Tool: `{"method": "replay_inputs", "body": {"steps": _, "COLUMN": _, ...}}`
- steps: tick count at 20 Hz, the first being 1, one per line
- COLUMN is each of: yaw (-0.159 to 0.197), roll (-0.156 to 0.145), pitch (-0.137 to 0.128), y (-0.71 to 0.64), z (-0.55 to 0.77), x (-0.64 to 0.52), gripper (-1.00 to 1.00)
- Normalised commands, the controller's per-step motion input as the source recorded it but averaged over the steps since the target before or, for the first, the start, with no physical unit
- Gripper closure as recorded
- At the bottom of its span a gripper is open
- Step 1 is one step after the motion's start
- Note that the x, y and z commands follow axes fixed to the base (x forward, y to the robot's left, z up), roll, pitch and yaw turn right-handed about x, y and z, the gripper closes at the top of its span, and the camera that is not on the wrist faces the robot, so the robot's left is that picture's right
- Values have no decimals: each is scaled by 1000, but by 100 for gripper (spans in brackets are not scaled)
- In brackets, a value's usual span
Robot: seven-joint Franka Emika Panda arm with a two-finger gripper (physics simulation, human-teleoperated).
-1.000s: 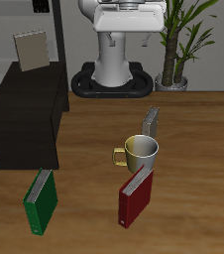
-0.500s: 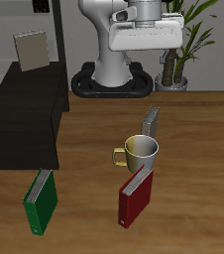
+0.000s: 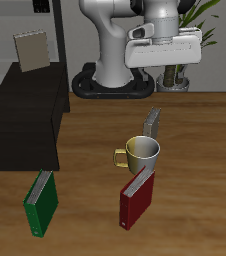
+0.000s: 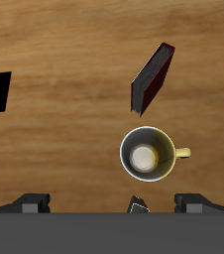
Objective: Place the left yellow book upright on top of the shelf and place the white-yellow mug on top of the shelf
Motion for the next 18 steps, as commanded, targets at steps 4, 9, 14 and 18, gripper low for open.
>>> {"method": "replay_inputs", "body": {"steps": 4, "yaw": 27, "roll": -21, "pitch": -2, "y": 75, "z": -282, "x": 180, "gripper": -100}}
{"method": "replay_inputs", "body": {"steps": 9, "yaw": 49, "roll": -39, "pitch": 16, "y": 9, "z": -427, "x": 281, "gripper": -100}}
{"method": "replay_inputs", "body": {"steps": 14, "yaw": 41, "roll": -16, "pitch": 64, "y": -11, "z": -496, "x": 134, "gripper": -100}}
{"method": "replay_inputs", "body": {"steps": 18, "yaw": -7, "roll": -11, "pitch": 85, "y": -5, "z": -510, "x": 166, "gripper": -100}}
